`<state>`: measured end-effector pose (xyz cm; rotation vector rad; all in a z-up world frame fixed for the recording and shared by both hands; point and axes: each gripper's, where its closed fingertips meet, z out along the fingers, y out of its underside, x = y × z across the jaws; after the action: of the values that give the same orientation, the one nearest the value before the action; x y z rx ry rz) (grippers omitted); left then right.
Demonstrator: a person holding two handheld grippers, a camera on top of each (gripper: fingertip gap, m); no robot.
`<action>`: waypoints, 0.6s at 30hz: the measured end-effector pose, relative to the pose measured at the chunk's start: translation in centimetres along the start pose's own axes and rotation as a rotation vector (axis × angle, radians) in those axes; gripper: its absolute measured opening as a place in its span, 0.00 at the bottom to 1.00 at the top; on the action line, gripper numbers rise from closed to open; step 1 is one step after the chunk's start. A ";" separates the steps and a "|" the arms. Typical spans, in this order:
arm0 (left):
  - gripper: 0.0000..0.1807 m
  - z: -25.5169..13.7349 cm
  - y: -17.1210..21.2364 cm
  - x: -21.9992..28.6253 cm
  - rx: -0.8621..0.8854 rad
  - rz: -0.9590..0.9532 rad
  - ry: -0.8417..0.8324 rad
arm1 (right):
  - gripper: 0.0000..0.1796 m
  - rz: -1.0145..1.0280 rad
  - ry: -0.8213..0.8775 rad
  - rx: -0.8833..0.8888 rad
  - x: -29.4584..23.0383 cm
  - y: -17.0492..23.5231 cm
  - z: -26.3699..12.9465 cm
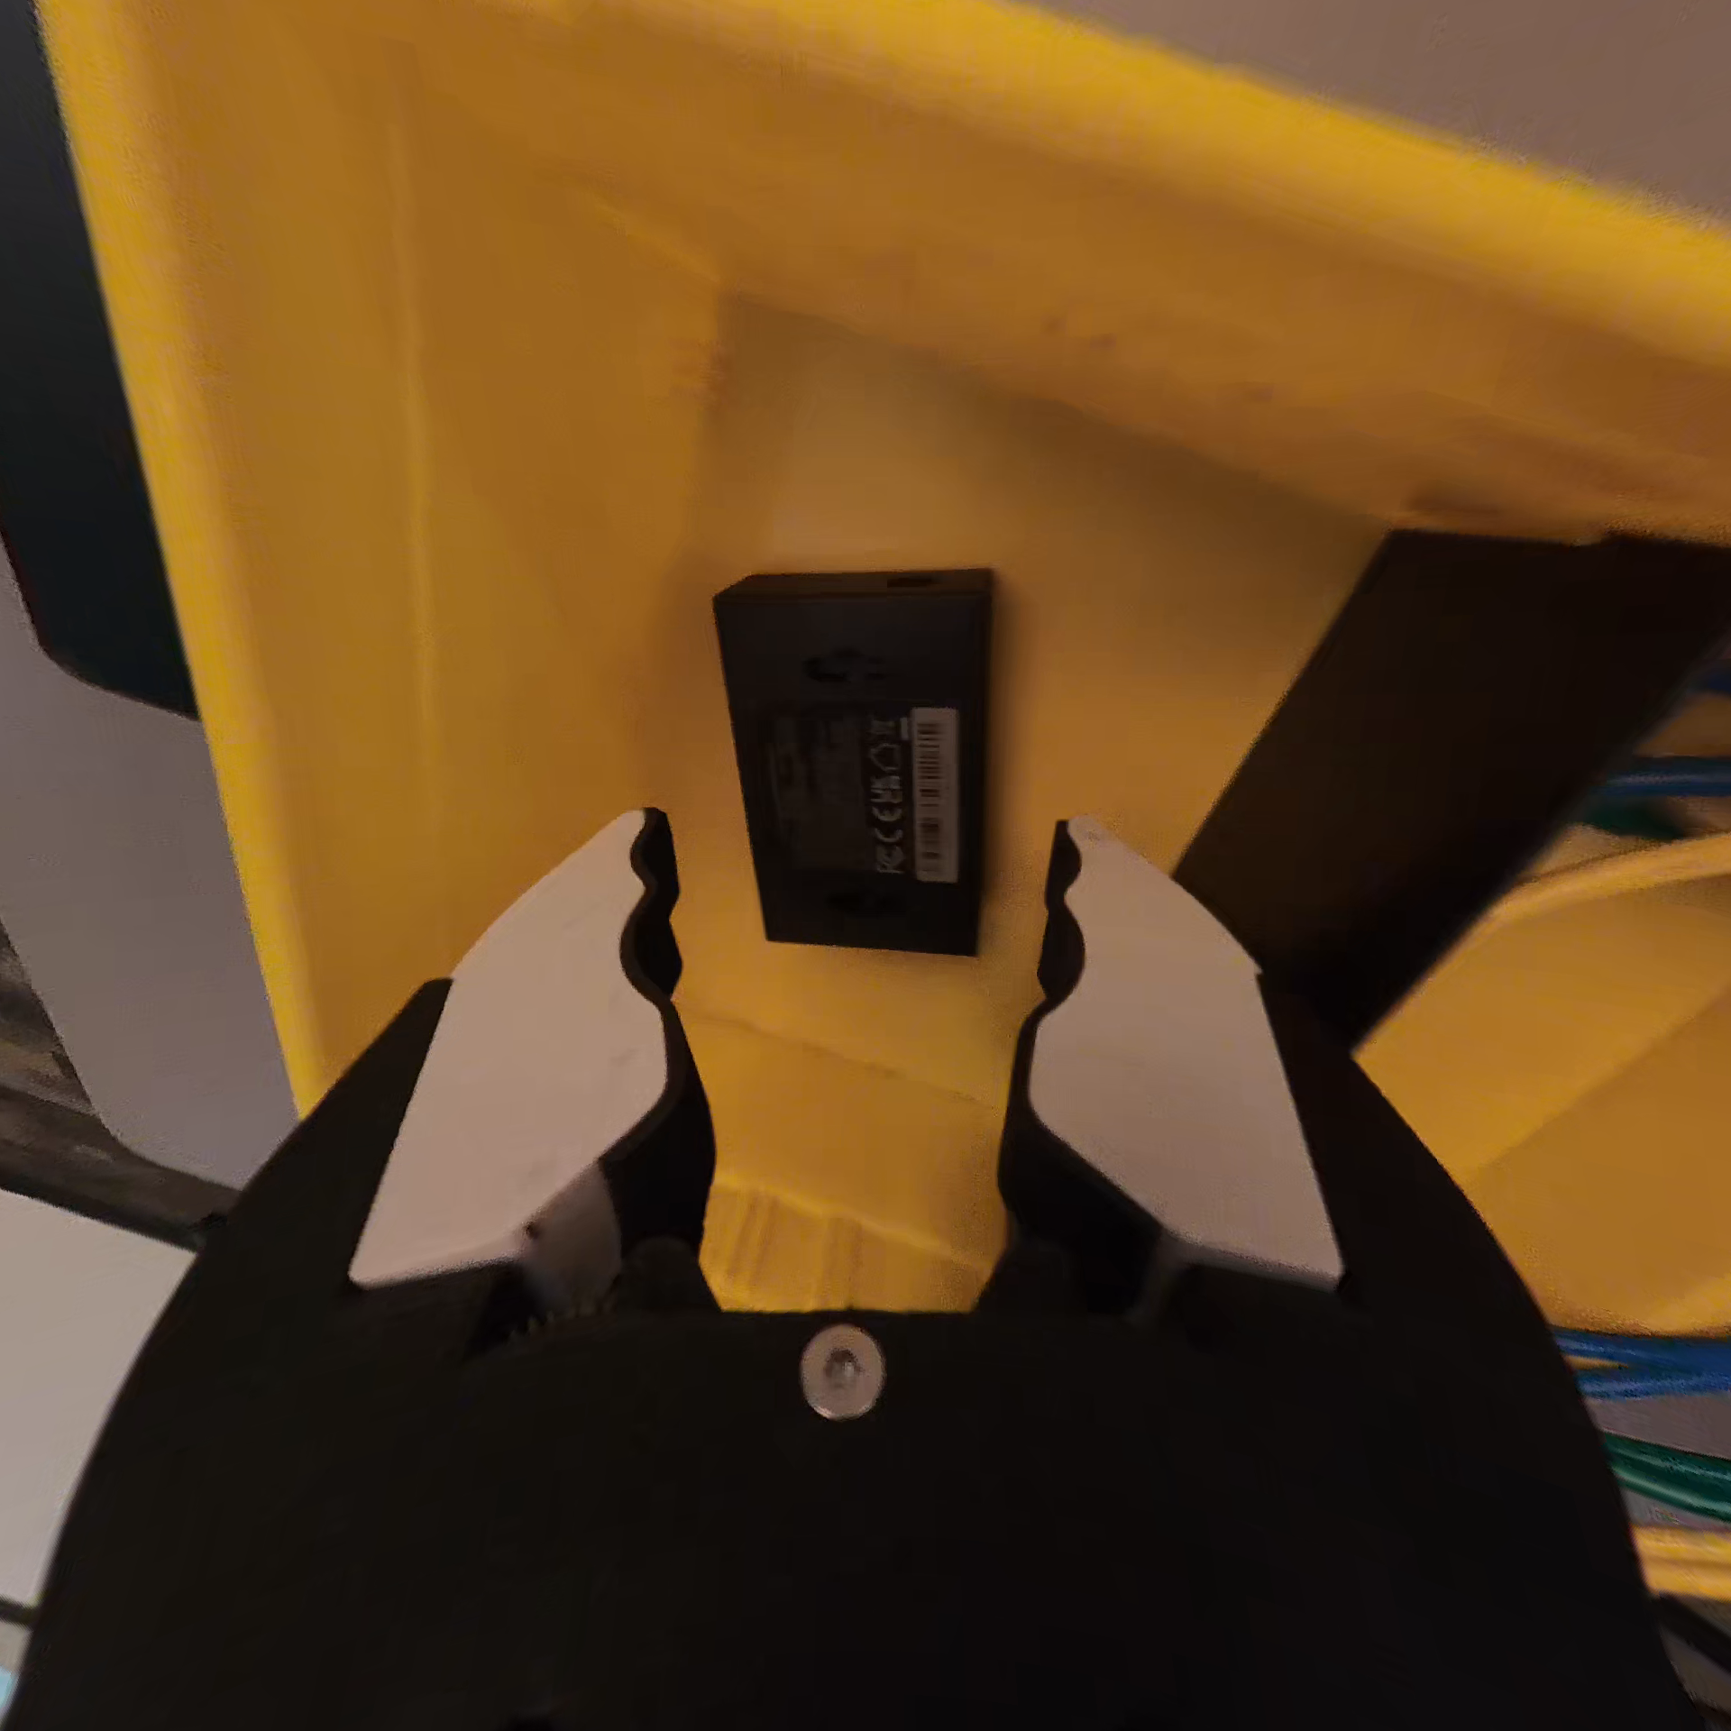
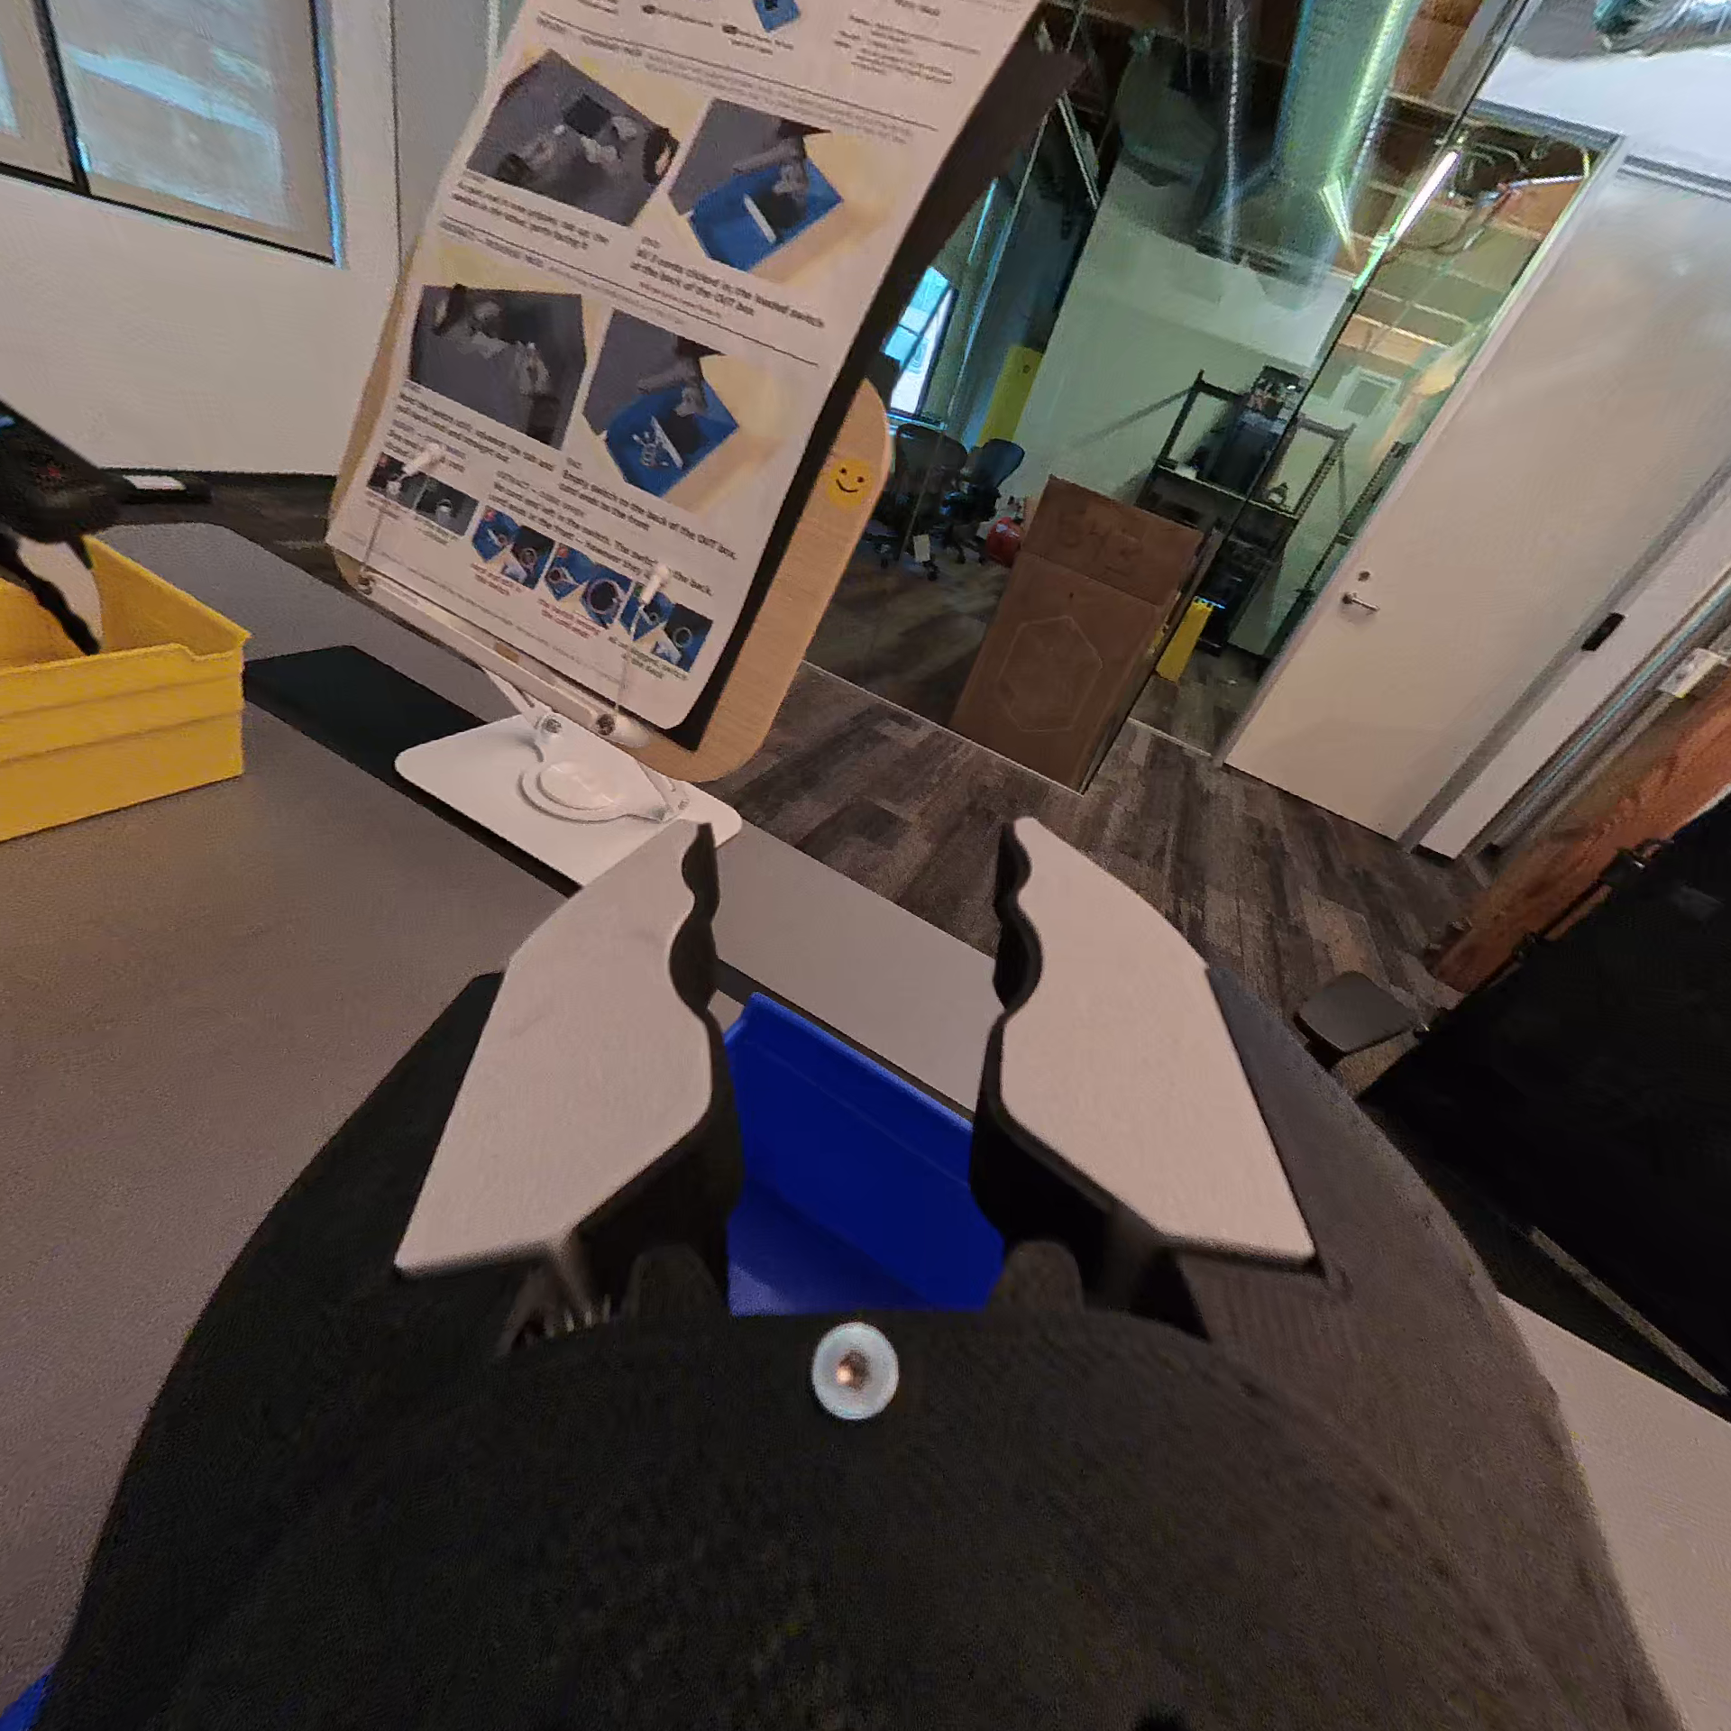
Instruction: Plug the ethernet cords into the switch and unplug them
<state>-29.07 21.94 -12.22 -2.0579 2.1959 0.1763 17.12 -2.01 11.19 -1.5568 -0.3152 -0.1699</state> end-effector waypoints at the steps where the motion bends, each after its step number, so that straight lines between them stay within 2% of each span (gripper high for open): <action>1: 0.42 0.5 0.1 -0.2 -0.006 0.016 0.012 | 0.32 0.011 0.007 0.006 0.3 0.1 -0.1; 7: 0.41 3.1 1.5 -0.3 -0.089 0.122 0.060 | 0.32 0.025 0.055 -0.044 2.0 1.6 -0.1; 11: 0.35 3.4 2.3 0.3 -0.139 0.022 0.173 | 0.31 0.017 0.058 -0.076 2.0 2.3 0.3; 18: 0.34 2.3 3.9 -0.1 -0.265 0.056 0.086 | 0.31 -0.055 0.031 -0.110 1.0 2.5 0.6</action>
<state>-32.96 22.70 -14.43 -2.1732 2.3971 0.4120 18.72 -1.28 9.10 -1.6536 -0.3295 -0.2577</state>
